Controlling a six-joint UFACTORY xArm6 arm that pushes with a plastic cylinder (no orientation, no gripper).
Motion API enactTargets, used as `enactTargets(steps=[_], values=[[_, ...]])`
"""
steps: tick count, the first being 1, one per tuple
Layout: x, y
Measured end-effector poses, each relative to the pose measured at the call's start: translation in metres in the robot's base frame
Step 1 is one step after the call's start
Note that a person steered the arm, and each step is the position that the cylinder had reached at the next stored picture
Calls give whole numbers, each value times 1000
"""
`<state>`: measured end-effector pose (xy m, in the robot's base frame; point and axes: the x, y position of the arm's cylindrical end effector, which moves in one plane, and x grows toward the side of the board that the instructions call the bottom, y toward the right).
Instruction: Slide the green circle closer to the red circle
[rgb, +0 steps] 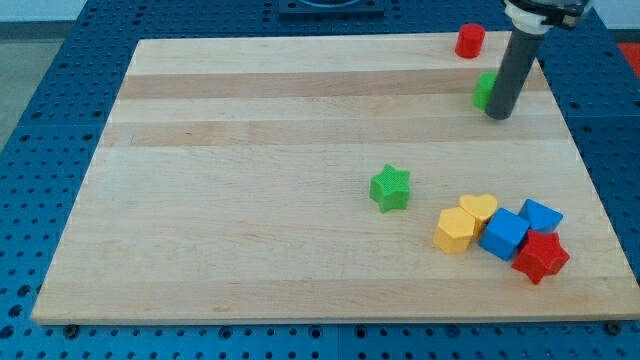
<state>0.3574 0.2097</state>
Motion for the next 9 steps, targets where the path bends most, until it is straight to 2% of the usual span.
enactTargets(steps=[5, 9], values=[[-57, -6], [-64, -9]])
